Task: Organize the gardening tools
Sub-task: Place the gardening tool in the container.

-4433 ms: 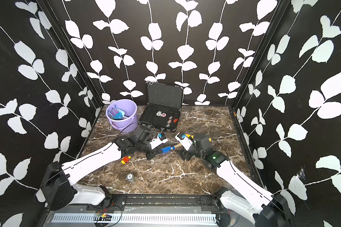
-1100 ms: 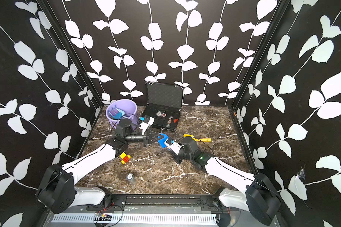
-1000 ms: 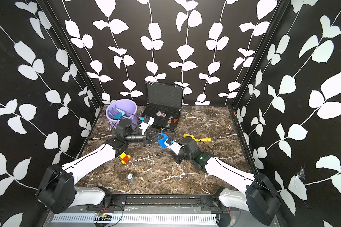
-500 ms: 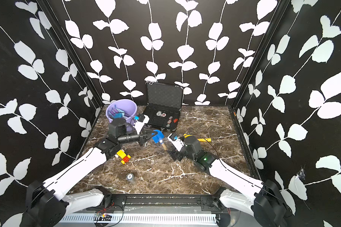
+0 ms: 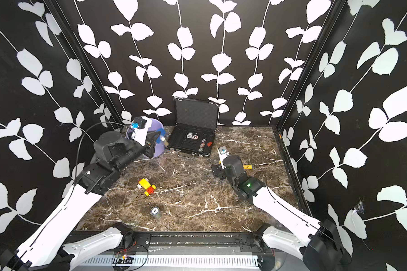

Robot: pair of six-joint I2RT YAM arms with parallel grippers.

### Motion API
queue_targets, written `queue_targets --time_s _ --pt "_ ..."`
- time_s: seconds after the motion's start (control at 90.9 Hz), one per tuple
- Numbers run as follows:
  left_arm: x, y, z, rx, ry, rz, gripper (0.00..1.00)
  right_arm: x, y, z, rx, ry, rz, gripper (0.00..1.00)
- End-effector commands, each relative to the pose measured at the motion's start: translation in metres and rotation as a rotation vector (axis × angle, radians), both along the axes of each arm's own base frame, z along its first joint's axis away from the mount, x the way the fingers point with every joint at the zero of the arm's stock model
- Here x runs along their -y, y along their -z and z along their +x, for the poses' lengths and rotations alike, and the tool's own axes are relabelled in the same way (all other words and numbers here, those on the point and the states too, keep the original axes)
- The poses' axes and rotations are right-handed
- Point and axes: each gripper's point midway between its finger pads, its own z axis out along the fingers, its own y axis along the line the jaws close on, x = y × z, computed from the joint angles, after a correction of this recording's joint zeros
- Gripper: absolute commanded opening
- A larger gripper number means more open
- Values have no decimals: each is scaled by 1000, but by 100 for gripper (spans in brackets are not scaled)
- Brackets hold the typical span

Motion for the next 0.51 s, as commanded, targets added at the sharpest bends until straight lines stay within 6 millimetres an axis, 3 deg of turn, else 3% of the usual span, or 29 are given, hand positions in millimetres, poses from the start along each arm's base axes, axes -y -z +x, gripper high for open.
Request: queue_targets --time_s 0.0,0.187,0.341,0.495 --pt "-26 -14 18 42 -166 115 0 31 5 11 -66 147 37 99" --pt "-35 -29 50 43 -231 151 0 64 28 22 -175 247 73 100" --pt "-51 -19 92 -43 -253 108 0 85 45 30 -259 323 86 99" --pt "-75 0 129 -121 -265 23 0 90 54 36 -310 322 103 100"
